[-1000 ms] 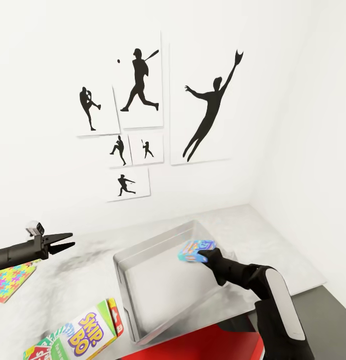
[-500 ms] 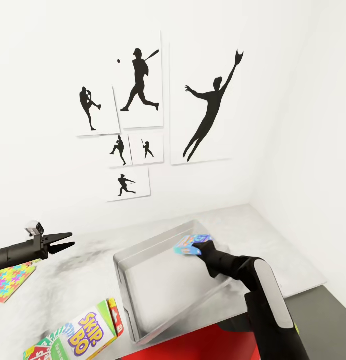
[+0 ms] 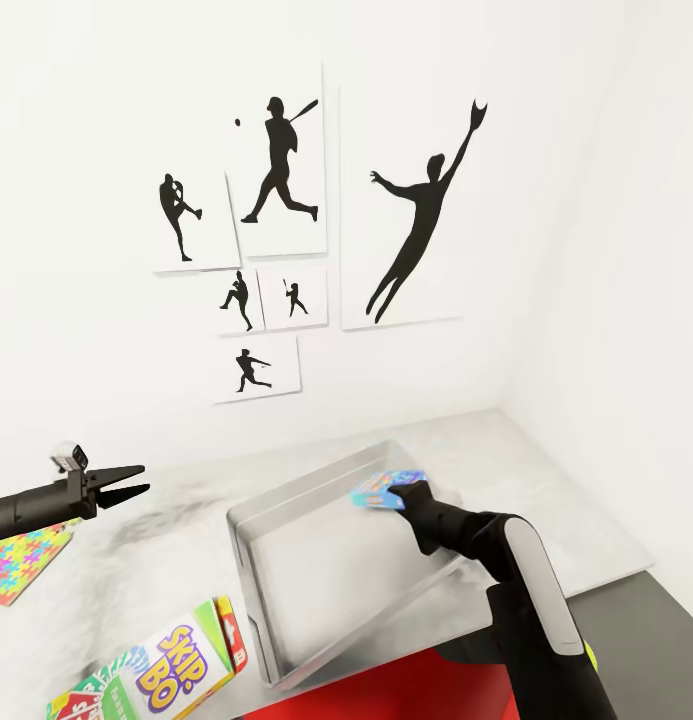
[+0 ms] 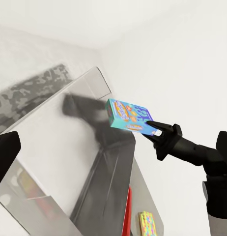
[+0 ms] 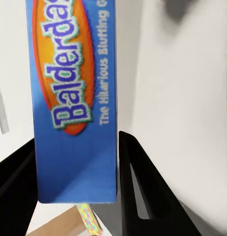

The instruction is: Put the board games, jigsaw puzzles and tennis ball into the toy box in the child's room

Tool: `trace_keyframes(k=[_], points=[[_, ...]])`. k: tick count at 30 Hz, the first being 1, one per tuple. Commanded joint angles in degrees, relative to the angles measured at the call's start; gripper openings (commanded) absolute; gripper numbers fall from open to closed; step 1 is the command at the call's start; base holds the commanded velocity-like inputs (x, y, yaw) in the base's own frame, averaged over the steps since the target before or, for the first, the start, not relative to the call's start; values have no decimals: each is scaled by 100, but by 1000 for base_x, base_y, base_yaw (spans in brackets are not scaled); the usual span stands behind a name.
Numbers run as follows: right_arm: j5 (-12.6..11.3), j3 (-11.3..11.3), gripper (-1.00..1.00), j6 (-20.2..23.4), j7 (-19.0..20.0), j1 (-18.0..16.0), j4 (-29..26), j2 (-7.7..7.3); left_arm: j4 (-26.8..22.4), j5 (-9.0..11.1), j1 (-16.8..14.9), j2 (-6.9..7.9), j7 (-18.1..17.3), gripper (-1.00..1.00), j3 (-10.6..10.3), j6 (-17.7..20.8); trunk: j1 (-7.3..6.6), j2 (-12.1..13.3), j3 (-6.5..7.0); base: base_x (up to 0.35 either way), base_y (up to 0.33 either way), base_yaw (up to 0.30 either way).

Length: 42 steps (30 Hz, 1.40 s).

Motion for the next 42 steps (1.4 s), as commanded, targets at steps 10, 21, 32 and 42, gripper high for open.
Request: trace_keyframes(k=[10,21,32,42], points=[[-33,0,-100,-159,-312,-110,14,17,0,14,-4,2,-6,100,-3,48,4,-13,-12,0,0,0],[3,172,-100,-285,-324,-162,44,120,0,10,-5,2,-6,100,-3,48,4,-13,-12,0,0,0],[29,190,-100,-461,-324,-165,77,115,0,8,-7,2,-6,100,-3,48,4,-13,-12,0,0,0],[44,184,-100,-508,-329,-165,120,111,0,8,-4,2,-6,100,-3,48,4,-13,-12,0,0,0]])
